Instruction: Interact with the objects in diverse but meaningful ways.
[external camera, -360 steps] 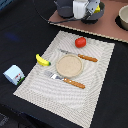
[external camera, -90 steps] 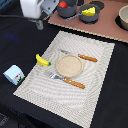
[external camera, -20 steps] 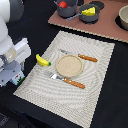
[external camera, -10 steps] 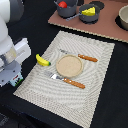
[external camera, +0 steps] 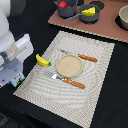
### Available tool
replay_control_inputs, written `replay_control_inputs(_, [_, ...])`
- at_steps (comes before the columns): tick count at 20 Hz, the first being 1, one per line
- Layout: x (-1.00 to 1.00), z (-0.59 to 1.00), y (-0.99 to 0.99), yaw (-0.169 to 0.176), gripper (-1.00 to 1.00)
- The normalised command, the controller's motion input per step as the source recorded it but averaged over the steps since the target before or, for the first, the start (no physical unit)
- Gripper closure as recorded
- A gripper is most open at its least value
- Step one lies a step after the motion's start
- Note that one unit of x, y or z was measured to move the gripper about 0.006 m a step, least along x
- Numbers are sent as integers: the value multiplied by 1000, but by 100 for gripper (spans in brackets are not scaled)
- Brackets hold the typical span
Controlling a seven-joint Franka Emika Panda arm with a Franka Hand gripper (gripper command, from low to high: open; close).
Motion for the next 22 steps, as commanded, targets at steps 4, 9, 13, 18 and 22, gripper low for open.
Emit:
replay_control_inputs(4, [731,699,631,21,100])
replay_control_inputs(9, [632,468,763,24,100])
replay_control_inputs(13, [605,221,778,16,100])
replay_control_inputs(18, [669,71,735,0,100])
replay_control_inputs(22, [690,42,731,0,100])
